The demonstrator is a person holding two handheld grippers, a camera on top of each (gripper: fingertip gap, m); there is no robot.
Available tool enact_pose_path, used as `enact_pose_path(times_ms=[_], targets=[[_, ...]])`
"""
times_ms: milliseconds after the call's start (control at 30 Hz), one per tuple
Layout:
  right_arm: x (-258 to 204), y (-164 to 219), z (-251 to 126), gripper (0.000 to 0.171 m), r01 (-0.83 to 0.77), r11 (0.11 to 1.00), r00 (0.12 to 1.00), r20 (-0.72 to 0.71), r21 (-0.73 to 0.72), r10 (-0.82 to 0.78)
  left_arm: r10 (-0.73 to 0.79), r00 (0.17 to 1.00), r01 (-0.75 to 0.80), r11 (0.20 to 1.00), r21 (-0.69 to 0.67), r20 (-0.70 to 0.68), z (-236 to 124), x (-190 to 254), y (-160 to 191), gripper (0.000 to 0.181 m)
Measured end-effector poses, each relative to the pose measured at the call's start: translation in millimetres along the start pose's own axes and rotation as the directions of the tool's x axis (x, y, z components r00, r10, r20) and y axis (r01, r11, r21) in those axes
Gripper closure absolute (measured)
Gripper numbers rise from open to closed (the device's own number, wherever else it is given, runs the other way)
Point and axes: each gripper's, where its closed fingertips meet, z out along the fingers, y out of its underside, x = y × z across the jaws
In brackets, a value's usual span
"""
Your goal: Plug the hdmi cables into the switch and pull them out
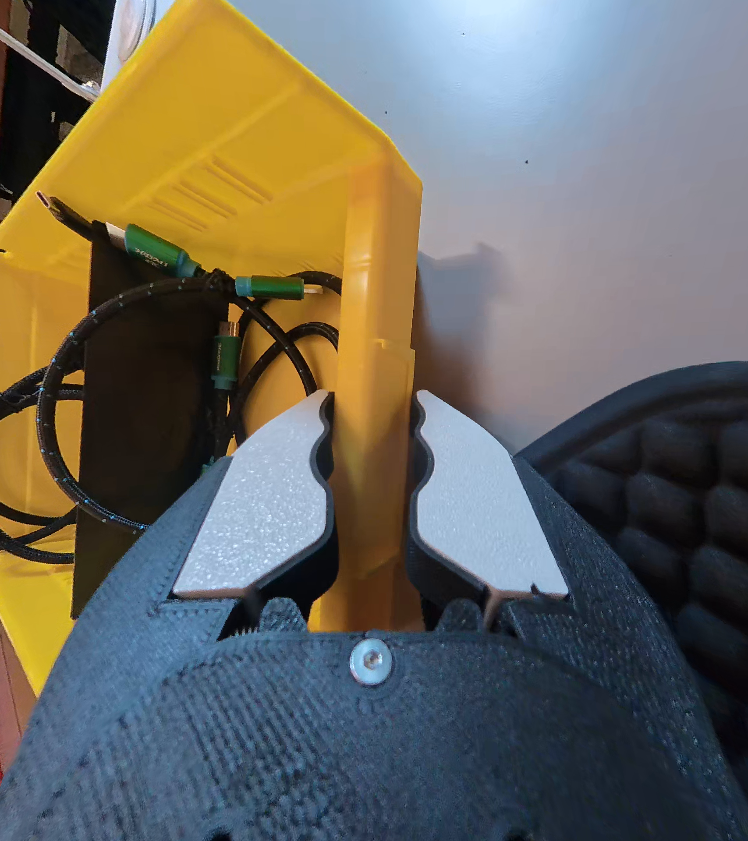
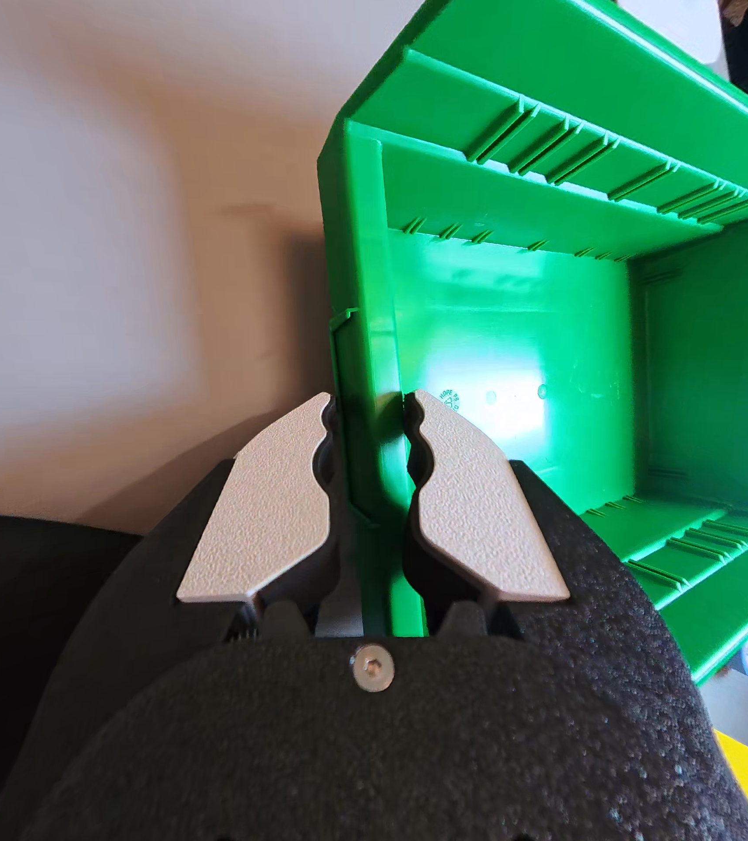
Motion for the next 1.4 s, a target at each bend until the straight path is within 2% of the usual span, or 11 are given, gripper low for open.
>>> enact_pose_path(times_ms=[133,300,433,567,700,800,967,1067,1200,1333,1400], targets=[[27.0,6.5,11.3,0.142,0.013,1.0,1.0,-0.027,-0.001,-0.013,-0.019,1.0,0.019,1.0,-0.002,0.008,6.2,-8.7,1.4,0.149],[72.8,12.5,30.3,0.138,0.003,1.0,0.99,-0.138,-0.017,-0.005,-0.052,0.997,0.052,0.999,-0.005,0.056,22.8,-34.7,8.5,0.148],[84.4,-13.2,22.5,0.123,-0.132,0.98,0.98,-0.127,0.149,0.151,-0.102,0.986,0.099,0.995,0.025,0.129,25.8,-58.6,12.6,0.14],[77.8,-59.3,-7.2,0.119,-0.283,0.869,0.949,-0.012,0.406,0.315,-0.281,0.958,0.264,0.941,0.214,0.056,2.0,-66.3,-9.0,0.136],[69.7,-97.8,-33.3,0.118,-0.419,0.689,0.893,0.133,0.591,0.43,-0.458,0.889,0.421,0.796,0.435,-0.023,-37.4,-89.5,-33.5,0.138],[66.8,-111.5,-41.6,0.119,-0.471,0.568,0.854,0.188,0.675,0.485,-0.548,0.837,0.457,0.712,0.533,0.013,-62.9,-122.8,-31.3,0.138],[63.6,-106.3,-32.2,0.126,-0.475,0.531,0.842,0.188,0.702,0.505,-0.67,0.739,0.522,0.638,0.565,0.073,-87.7,-188.8,-9.5,0.139],[60.8,-105.6,-34.7,0.13,-0.5,0.497,0.832,0.235,0.71,0.503,-0.684,0.718,0.555,0.676,0.485,0.13,-78.6,-229.4,8.1,0.14],[56.6,-103.4,-37.9,0.135,-0.482,0.507,0.845,0.227,0.715,0.484,-0.663,0.744,0.617,0.728,0.298,0.079,-35.4,-252.9,22.0,0.143],[51.3,-99.6,-35.1,0.142,-0.457,0.535,0.863,0.208,0.71,0.46,-0.574,0.818,0.57,0.818,0.08,0.042,8.6,-247.5,31.9,0.142],[50.5,-98.9,-32.8,0.144,-0.453,0.545,0.867,0.206,0.705,0.454,-0.523,0.852,0.522,0.853,-0.02,-0.032,26.0,-231.5,32.2,0.142]])
